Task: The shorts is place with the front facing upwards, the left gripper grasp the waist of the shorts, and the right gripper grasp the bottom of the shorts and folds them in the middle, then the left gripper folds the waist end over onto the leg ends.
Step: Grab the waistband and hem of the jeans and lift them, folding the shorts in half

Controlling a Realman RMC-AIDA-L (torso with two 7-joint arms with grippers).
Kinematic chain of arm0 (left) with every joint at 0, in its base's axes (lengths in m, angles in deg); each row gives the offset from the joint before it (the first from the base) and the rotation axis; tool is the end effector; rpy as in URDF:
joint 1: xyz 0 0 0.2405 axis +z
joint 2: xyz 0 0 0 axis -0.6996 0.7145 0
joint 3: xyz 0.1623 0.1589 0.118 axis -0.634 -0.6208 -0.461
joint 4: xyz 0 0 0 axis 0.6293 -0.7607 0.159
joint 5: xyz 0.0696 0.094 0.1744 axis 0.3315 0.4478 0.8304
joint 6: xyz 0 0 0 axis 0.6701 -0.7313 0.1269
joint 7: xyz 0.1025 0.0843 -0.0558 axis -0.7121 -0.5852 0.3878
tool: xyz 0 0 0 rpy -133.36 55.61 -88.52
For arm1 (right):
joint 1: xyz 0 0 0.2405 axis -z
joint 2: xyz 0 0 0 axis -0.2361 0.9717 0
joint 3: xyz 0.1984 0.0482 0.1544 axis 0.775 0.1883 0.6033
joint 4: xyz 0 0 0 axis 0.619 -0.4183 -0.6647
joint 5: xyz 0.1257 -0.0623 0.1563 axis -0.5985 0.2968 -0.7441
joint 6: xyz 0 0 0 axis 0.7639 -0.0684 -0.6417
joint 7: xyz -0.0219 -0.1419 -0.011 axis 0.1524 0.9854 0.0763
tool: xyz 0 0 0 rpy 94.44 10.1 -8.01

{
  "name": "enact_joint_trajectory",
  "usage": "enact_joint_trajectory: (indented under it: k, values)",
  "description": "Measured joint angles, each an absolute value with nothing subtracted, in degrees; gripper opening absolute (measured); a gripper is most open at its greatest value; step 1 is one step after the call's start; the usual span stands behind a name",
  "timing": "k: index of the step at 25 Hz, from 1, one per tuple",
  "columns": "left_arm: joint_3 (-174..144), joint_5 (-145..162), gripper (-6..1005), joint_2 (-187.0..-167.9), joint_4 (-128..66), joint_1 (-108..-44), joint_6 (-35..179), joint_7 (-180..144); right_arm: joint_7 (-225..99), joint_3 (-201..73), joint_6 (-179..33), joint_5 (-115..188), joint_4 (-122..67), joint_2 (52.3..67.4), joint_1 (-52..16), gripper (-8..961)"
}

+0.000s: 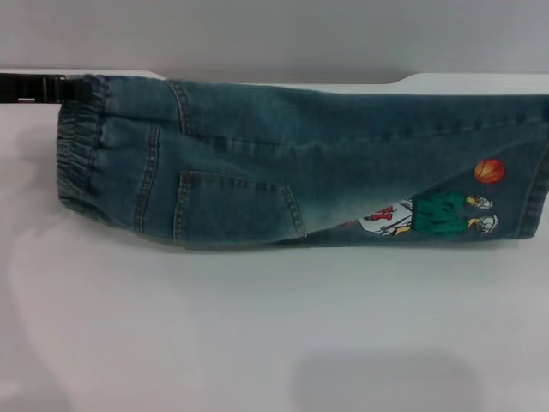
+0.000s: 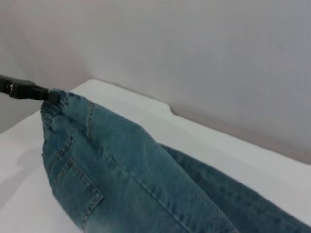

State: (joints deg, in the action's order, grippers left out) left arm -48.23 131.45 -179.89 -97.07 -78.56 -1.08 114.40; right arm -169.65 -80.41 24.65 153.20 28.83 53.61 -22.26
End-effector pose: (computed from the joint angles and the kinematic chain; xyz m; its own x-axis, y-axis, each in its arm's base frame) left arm -0.2453 0.3939 0.1088 0.5524 0.6749 0.4893 0.8321 -0.4116 -0.3717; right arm 0.2580 0.3545 0.1690 0.7610 -0.5327 -0.3703 -0.6372 -0.7210 -0.2722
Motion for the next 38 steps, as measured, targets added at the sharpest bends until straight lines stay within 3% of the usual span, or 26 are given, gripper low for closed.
enact_joint_trajectory:
  k: [15, 32, 38]
  values:
    - [-50.60, 126.78, 104, -180.22, -96.55, -76.62, 2.13, 113.80, -171.88, -80.76, 23.55, 151.64, 30.81, 53.93, -22.06, 15]
    - [-61.21, 121.23, 111, -180.59, -95.15, -75.51, 11.22, 113.13, -169.95, -84.53, 8.00, 151.89, 29.88, 60.31, -20.59, 15]
    - [-64.58, 121.09, 113, -180.66, -95.07, -74.95, 14.08, 113.78, -169.87, -86.69, 4.16, 151.98, 28.26, 61.00, -20.53, 19]
